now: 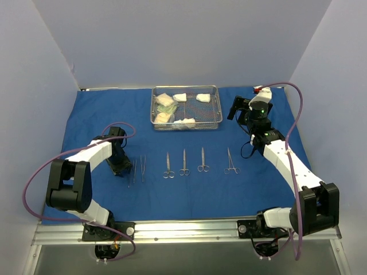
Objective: Open and lay out the surgical kit
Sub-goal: Place the medical item in the surgical kit.
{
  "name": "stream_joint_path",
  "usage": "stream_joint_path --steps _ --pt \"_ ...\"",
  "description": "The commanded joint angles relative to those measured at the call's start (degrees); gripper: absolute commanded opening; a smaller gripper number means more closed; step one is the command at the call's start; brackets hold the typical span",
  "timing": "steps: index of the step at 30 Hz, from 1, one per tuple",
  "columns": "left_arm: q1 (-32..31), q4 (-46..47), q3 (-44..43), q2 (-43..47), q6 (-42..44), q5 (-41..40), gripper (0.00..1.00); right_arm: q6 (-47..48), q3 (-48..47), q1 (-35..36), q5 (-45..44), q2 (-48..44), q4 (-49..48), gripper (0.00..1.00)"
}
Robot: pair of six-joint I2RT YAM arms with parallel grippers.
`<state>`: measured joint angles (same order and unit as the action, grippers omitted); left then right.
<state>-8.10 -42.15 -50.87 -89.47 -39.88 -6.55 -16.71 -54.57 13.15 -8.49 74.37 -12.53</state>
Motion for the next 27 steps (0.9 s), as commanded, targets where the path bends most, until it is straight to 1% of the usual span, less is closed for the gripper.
stream_joint_path --steps 1,2,9,10,12,13,15,16,17,21,27 --pt "0.19 1.72 0.07 -0.7 -0.64 -1.45 0.45 0.71 -2.65 -0.23 0.58 0.6 -0.3 1.0" --pt "0.19 1.81 0.16 -0.88 -0.64 -1.54 0.38 0.71 -2.65 -0.23 0.58 0.69 -0.3 1.0" --pt "0.19 3.65 0.6 -2.37 0.15 -1.54 0.31 0.8 -2.74 -0.31 0.58 0.43 0.14 1.0" --pt "0.19 4.0 0.69 -2.46 0.67 -1.28 0.28 0.8 -2.74 -0.31 0.49 0.43 0.06 1.0" --pt "0.1 5.32 0.86 -2.81 1.29 -0.66 0.24 0.8 -2.83 -0.31 0.49 0.43 0.23 1.0" --pt "0.01 5.85 0.95 -2.73 1.82 -0.4 0.19 0.8 -2.83 -0.31 0.49 0.51 0.14 1.0" --pt "-0.07 7.6 1.13 -2.9 2.87 0.22 0.11 0.8 -2.91 -0.31 0.49 0.6 0.32 1.0" --pt "-0.08 8.22 1.04 -2.99 3.57 0.31 0.05 0.8 -3.0 -0.31 0.58 0.6 0.32 1.0" --pt "-0.08 9.01 0.95 -3.16 4.1 0.31 0.03 0.8 -3.09 -0.31 0.58 0.6 0.32 1.0" --pt "-0.16 10.6 -0.1 -3.87 6.82 1.18 0.02 0.8 -3.18 -0.31 0.49 0.78 0.41 1.0" --pt "-1.04 8.76 -3.0 -3.52 10.17 -0.92 0.02 0.8 -3.53 -0.31 0.84 0.78 1.11 1.0"
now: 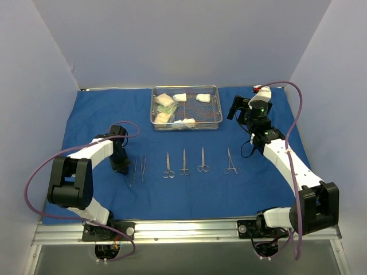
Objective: Open and lay out the surgical kit
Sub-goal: Place the medical item in the surgical kit.
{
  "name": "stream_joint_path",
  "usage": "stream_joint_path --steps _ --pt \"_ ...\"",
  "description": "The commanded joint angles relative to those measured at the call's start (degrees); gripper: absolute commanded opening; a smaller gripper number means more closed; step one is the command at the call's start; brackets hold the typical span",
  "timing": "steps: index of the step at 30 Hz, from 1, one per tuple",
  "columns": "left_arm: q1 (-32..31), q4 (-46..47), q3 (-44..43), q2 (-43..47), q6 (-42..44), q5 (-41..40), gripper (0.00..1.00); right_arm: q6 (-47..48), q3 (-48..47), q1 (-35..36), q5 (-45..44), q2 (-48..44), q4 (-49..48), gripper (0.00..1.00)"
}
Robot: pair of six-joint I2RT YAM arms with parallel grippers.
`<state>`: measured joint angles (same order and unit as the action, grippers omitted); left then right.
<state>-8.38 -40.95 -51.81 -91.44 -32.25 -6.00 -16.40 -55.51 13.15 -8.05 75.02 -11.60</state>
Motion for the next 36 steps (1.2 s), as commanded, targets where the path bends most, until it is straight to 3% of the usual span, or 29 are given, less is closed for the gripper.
stream_joint_path --steps 1,9,14,18,22,32,36 --pt "-0.93 5.98 -3.28 -1.64 2.89 -2.6 0.02 0.58 -2.59 -0.23 0.32 0.12 0.26 1.0" --pt "-6.81 -2.81 -8.04 -6.29 1.14 -7.97 0.02 0.85 -2.76 -0.31 0.23 0.3 0.26 1.0" --pt "-7.35 -6.77 -8.66 -5.42 -0.97 -7.88 0.03 0.93 -2.68 -0.4 0.14 0.56 0.17 1.0" --pt "-7.35 -9.85 -9.8 -4.8 -1.85 -8.76 0.2 0.93 -2.5 -0.4 -0.12 0.65 -0.01 1.0" --pt "-7.35 -12.31 -11.03 -5.85 -2.64 -10.25 0.21 1.02 -2.42 -0.4 -0.47 0.65 0.08 1.0" --pt "-7.35 -9.5 -9.63 -7.52 -1.85 -8.15 0.21 1.29 -2.33 -0.67 -0.73 0.56 0.08 1.0" --pt "-7.35 -9.85 -9.27 -8.14 -2.55 -8.41 0.27 1.2 -2.33 -0.67 -0.74 0.74 0.17 1.0"
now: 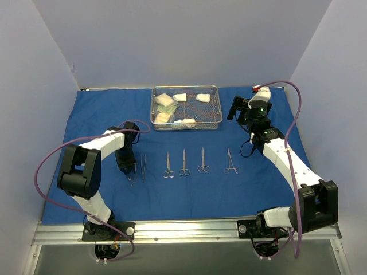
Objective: Open and lay out the surgical kit
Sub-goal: Place the medical item in the surgical kit.
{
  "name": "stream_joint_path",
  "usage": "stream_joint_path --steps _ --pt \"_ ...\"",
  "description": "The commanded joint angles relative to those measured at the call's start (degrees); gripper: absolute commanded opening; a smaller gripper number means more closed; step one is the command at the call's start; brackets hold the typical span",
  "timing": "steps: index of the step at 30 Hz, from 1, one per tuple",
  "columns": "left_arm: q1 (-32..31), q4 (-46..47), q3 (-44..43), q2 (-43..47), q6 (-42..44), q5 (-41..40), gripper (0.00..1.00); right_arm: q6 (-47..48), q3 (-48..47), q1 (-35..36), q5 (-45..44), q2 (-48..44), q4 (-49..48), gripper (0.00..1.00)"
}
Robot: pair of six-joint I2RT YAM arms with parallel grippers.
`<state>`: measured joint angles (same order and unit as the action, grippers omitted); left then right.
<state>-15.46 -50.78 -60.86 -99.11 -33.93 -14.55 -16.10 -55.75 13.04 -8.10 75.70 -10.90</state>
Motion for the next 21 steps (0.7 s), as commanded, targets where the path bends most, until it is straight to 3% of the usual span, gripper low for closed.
stream_joint_path --steps 1,5,14,21 --pt "-0.27 -0.1 -0.14 -0.64 -1.13 0.13 0.28 0.98 -2.09 -0.56 -0.6 0.15 -0.53 1.0" --pt "-0.18 0.86 0.74 -0.91 -1.84 0.04 0.27 0.89 -2.17 -0.56 -0.52 0.24 -0.44 1.0" --pt "0.52 1.3 -0.31 0.67 -1.66 -0.92 0.03 0.54 -2.44 -0.65 0.63 0.94 -0.44 1.0" --pt "0.52 -1.68 -4.26 1.81 0.09 -3.65 0.02 0.45 -2.61 -0.73 0.72 0.59 -0.09 1.0"
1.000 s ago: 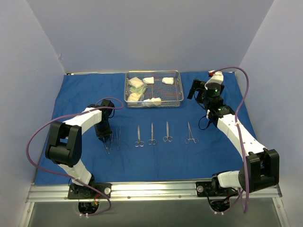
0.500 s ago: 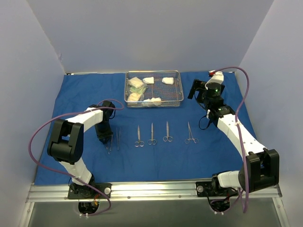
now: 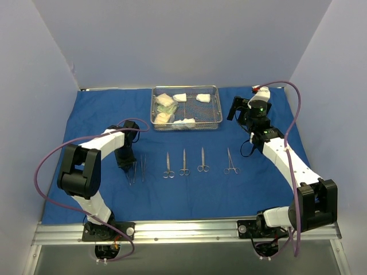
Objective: Open and lay out the surgical kit
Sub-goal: Place the medical item in the surgical kit.
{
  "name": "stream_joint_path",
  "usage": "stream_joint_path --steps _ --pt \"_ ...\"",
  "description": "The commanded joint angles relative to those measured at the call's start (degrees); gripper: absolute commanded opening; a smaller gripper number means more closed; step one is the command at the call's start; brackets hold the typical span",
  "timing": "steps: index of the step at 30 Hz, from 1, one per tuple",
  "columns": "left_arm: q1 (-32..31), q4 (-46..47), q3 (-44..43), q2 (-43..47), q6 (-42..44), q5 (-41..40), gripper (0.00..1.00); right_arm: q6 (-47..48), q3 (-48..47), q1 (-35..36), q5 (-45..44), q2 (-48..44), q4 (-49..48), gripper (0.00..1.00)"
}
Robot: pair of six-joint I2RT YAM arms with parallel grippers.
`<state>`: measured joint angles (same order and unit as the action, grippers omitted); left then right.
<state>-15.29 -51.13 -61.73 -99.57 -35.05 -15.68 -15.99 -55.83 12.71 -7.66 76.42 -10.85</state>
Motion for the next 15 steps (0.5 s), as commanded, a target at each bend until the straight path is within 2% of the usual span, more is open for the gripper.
stream_joint_path --steps 1,15 --pt "0.35 -1.34 -3.48 2.54 1.91 -2.69 0.02 0.43 -2.53 -0.41 0.37 -0.05 -0.22 1.0" --pt "0.0 4.46 -3.66 -0.89 7.54 -3.92 0.02 1.13 -2.26 -0.41 -0.51 -0.22 -0.49 1.0"
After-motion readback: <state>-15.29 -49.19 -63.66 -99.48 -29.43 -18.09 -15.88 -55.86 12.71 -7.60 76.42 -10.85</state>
